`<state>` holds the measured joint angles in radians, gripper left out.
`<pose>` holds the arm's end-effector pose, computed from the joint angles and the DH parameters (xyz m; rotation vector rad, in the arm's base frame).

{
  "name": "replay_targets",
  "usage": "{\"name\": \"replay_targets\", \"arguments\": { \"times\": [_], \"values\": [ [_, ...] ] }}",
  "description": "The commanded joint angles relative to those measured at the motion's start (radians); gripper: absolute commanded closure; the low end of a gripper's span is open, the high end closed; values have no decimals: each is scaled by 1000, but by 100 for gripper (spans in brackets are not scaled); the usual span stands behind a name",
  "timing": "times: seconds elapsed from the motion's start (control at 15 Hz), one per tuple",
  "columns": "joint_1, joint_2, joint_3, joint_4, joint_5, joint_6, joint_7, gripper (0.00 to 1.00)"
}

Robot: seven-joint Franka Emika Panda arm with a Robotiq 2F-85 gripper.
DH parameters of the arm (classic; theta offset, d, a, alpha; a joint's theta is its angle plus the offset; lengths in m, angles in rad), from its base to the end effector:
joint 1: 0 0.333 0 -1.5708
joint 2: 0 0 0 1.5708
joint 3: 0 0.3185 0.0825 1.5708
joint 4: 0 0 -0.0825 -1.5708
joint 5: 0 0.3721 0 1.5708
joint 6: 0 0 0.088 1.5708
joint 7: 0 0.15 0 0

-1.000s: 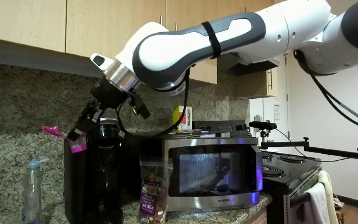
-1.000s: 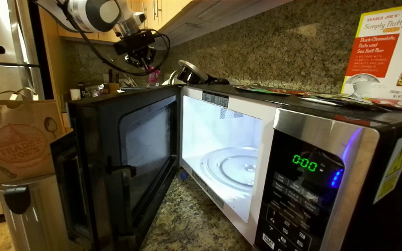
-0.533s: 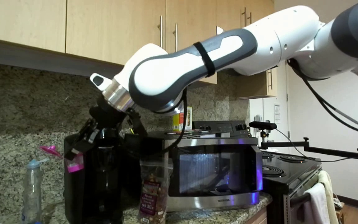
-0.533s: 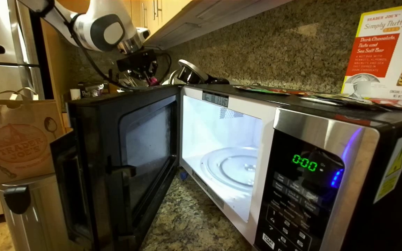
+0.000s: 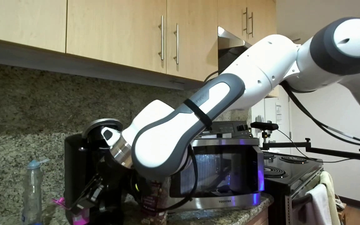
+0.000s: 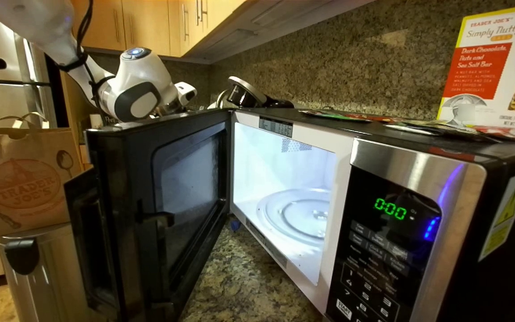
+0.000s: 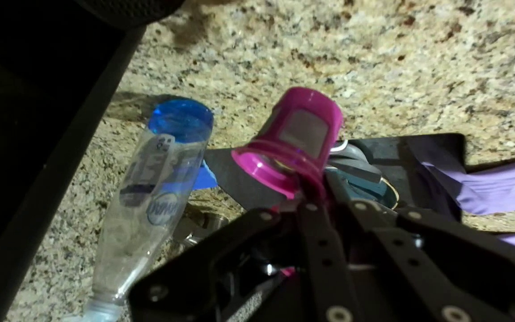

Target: Put the cup atop the microwave on the counter

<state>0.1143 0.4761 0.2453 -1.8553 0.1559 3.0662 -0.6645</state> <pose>0.6759 0.2210 0.3359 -2.6452 -1.1231 -1.1396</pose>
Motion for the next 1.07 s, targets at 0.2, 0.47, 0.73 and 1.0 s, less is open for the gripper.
{"name": "replay_targets", "arguments": {
  "times": [0.2, 0.47, 0.73, 1.0],
  "values": [
    [-62, 64, 104, -54, 77, 150, 43, 93],
    [-52, 105, 109, -55, 73, 181, 72, 92],
    [-22, 120, 77, -72, 70, 237, 103, 93],
    [0, 109, 57, -94, 78, 281, 135, 61]
  ]
}}
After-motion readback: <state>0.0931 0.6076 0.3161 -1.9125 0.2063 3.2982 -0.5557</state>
